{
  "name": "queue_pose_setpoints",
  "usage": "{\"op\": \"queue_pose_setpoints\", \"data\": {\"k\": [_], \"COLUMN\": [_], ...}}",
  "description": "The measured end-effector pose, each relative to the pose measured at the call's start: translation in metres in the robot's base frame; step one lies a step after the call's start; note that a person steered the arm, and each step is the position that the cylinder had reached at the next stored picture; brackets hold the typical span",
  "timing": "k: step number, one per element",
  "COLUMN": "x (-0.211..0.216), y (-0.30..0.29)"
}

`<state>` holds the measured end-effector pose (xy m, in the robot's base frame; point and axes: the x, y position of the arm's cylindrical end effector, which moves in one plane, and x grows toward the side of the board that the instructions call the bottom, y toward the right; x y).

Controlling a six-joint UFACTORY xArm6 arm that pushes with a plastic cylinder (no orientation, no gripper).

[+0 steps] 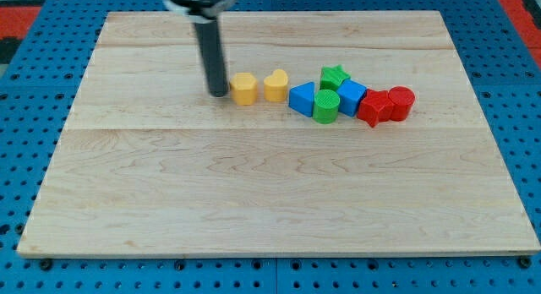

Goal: Move the yellow blocks into the group of blocks

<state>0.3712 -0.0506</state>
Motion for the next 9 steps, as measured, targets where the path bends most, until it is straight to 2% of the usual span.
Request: {"op": "queue_pose_setpoints", "data": {"k": [1,2,3,4,5,6,7,8,9], "x": [-0.009,-0.009,-0.022,-0.084,-0.067,-0.035,-0.045,-0.095,-0.123], "y": [0.083,0.11,0.038,0.051,0.085,0.093,0.094,0.084,0.101]}}
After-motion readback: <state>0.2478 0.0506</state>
